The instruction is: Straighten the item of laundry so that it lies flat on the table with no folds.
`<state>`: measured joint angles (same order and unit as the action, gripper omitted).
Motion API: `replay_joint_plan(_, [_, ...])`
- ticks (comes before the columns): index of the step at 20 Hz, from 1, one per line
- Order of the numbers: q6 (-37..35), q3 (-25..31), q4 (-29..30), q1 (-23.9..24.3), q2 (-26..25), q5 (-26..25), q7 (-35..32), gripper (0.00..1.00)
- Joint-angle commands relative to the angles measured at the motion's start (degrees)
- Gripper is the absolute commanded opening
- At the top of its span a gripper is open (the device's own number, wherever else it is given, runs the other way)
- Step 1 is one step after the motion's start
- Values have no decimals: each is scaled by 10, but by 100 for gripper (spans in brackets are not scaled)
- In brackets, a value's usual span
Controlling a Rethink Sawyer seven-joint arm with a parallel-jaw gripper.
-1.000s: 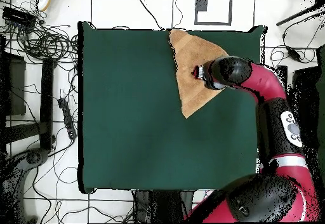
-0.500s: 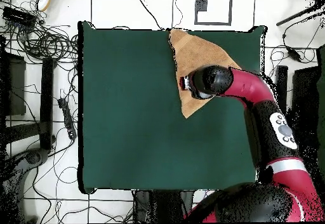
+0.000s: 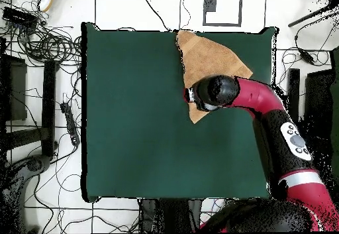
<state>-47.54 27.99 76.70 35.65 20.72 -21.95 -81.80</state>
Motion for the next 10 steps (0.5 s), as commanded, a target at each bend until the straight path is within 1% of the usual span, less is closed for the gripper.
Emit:
replay_joint_plan(1, [59,-11,84,8,-9,2,-55,100])
replay_joint_plan(4, [71,-16,108,8,5,3,-73,100])
replay_joint_plan(7, [74,-23,136,7,33,4,-86,100])
replay_joint_plan(8, [59,-28,136,2,48,6,-87,100])
replay_joint_plan(10, [-17,-38,107,-17,77,19,-78,100])
